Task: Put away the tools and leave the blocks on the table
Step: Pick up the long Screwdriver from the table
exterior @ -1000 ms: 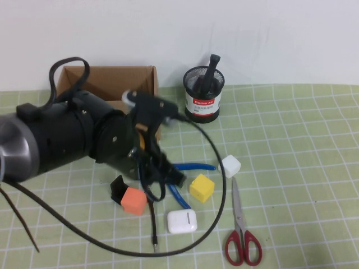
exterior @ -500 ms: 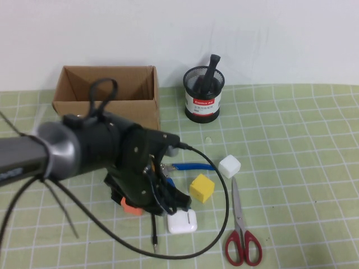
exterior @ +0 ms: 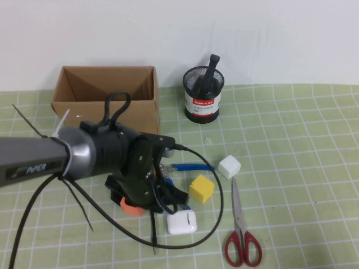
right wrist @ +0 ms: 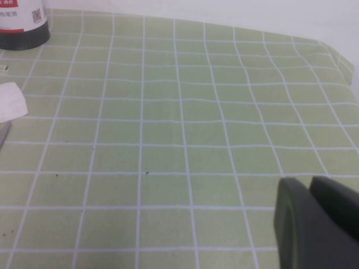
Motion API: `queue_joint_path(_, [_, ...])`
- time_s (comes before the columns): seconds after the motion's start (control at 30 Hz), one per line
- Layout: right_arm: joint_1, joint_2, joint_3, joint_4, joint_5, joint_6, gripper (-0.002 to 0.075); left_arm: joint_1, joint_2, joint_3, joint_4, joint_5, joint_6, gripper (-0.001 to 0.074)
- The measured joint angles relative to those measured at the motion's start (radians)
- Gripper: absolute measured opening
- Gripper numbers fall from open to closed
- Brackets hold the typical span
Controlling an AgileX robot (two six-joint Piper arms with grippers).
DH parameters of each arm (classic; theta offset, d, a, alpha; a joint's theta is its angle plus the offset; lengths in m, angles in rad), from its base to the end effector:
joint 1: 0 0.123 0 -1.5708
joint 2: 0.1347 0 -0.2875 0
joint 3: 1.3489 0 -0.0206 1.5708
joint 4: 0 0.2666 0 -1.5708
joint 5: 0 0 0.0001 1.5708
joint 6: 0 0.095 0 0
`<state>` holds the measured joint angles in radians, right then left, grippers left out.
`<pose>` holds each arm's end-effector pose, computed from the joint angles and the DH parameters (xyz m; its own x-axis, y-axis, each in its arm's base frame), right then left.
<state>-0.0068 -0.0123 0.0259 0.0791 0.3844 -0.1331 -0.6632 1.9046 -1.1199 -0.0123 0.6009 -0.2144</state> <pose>0.0694 0.0023 0.1692 -0.3030 -0.0576 -0.9513 -0.0396 0.9981 -0.0479 0.2934 -0.2301 0.1325 -0.8773 0.4028 -0.2608 0.4326 0.8991 -0.0664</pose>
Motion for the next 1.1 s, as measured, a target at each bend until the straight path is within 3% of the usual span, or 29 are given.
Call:
queue_joint_path(0.63, [0.000,0.000,0.000,0.000,0.000,0.000,-0.0011,0.049,0.021,0.000,0.121,-0.034,-0.153,0.0206])
queue_joint_path(0.87, [0.000,0.000,0.000,0.000,0.000,0.000,-0.0011,0.049,0.028,-0.046,0.081,0.001,-0.155,0.0320])
queue_joint_path(1.1, [0.000,0.000,0.000,0.000,0.000,0.000,-0.0011,0.049,0.083,-0.134,0.081,0.096,-0.169,0.0342])
